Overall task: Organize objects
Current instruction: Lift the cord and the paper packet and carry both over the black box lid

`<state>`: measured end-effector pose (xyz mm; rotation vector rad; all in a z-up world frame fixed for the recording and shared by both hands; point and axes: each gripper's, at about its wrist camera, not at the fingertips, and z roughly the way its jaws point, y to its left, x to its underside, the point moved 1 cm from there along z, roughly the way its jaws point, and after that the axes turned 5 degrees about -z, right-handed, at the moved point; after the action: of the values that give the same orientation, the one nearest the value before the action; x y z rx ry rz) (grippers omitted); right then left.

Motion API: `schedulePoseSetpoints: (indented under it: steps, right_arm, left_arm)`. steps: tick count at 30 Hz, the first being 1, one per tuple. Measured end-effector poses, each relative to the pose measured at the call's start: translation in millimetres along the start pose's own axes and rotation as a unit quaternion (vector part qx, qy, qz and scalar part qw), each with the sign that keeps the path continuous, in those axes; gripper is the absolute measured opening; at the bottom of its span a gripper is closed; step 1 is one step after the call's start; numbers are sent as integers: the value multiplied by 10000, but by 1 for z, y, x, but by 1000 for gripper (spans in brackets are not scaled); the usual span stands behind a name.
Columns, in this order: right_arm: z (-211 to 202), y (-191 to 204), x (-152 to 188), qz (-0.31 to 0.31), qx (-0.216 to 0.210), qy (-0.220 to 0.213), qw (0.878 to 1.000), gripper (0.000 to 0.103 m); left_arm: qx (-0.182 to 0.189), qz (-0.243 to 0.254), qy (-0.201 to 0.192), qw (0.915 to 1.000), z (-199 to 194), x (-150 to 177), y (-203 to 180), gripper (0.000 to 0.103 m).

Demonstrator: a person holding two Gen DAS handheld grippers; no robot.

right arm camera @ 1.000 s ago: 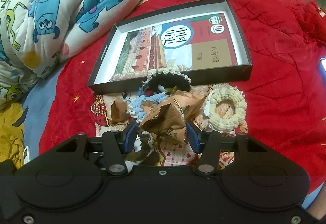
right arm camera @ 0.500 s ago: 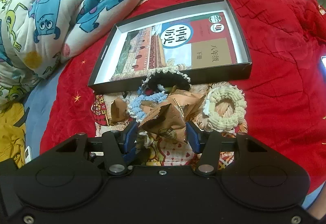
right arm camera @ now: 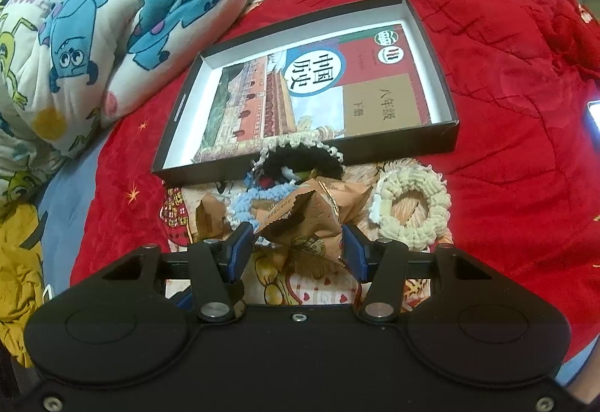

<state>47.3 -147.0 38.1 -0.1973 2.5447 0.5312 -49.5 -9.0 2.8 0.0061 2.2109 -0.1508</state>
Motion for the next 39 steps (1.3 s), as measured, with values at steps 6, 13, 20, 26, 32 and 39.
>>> schedulePoseSetpoints:
  steps: [6,13,20,26,32,39]
  right_arm:
    - [-2,8,-10,-55,19,-151,9999,50]
    - [-7,13,-27,97,51,-433,9990,50]
    - [-8,24,-42,69,174,-649,9977,50]
    - [-5,27,-56,106,478,-722,9962,50]
    - [4,26,-70,181,1023,-535,9931,50]
    - [10,21,-71,220,1381,-422,9893,50]
  left_arm:
    - [50,112,-593,9982,-14,-6,-1,10]
    - [42,52,-850,9964,-16,-11,3,10]
    - [-75,-360,-1118,9930,-12,-27,27,10]
    - [-40,-819,-1561,9843,-5,-48,63,10]
    - [85,-1273,-1545,9797,7,-67,93,10]
    - [33,-1246,-1641,9785,21,-75,105,10]
